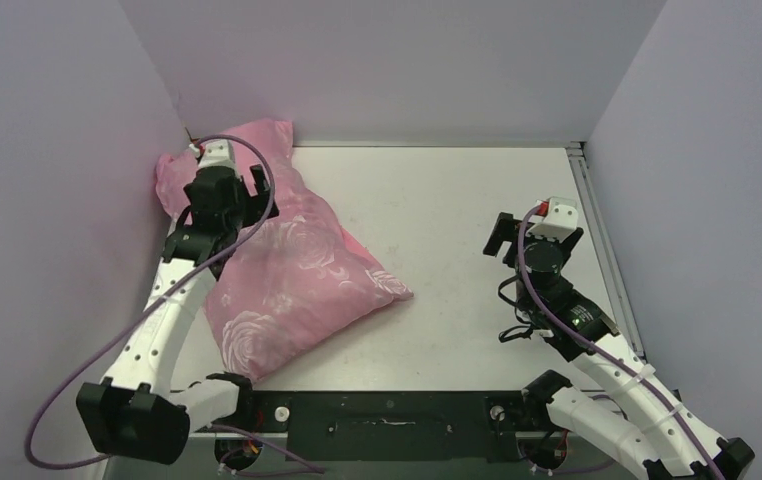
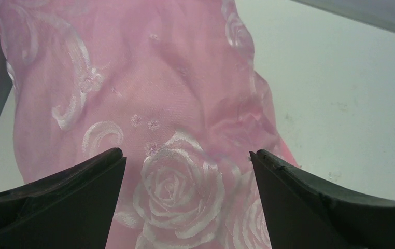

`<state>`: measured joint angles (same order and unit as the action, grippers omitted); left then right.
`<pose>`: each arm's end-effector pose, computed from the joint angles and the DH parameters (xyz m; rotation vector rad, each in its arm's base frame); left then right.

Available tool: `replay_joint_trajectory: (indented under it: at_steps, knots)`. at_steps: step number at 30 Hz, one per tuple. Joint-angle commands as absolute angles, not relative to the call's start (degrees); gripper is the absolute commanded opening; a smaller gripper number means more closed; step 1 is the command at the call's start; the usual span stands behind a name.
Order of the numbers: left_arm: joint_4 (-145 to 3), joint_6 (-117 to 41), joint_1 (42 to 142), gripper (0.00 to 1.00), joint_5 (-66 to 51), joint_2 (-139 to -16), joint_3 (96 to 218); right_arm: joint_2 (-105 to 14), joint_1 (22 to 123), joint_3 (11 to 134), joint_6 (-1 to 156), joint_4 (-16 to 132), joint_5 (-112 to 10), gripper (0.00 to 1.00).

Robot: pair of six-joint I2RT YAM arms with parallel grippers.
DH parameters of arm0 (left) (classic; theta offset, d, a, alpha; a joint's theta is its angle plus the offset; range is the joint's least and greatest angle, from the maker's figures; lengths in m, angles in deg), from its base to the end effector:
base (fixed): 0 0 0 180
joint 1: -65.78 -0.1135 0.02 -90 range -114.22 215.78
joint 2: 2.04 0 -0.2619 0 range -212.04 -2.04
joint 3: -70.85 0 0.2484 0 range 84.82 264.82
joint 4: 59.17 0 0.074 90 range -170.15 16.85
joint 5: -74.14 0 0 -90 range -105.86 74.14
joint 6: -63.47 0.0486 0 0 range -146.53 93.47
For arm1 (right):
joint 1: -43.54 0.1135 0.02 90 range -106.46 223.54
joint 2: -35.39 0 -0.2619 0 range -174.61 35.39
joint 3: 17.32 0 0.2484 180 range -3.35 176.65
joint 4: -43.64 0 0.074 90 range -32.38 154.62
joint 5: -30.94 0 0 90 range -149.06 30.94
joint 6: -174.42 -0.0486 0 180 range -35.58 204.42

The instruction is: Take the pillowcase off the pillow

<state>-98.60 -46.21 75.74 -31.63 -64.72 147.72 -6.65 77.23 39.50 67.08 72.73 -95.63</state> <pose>0.2484 -0.0302 0.3556 -0.3421 1.9645 -0.0562 0.1618 0.0731 0.3243 0.1920 1.7606 0.0625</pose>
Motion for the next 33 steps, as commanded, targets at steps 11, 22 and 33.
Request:
replay_joint_trajectory:
  at_steps: [11,22,33]
  knots:
    - [-100.0,-39.5,79.9,0.96,-41.4,-93.7,159.9,-7.7,77.2,39.2,67.5,71.5,-93.7,0.9]
    - [-94.1,-39.8,85.5,0.32,-30.8,-98.0,155.1,-7.8,77.2,39.7,67.2,72.3,-93.5,0.9]
    - [-93.5,-41.8,98.8,0.11,-21.7,-91.2,162.4,-9.2,77.2,40.4,64.4,72.8,-90.8,0.9]
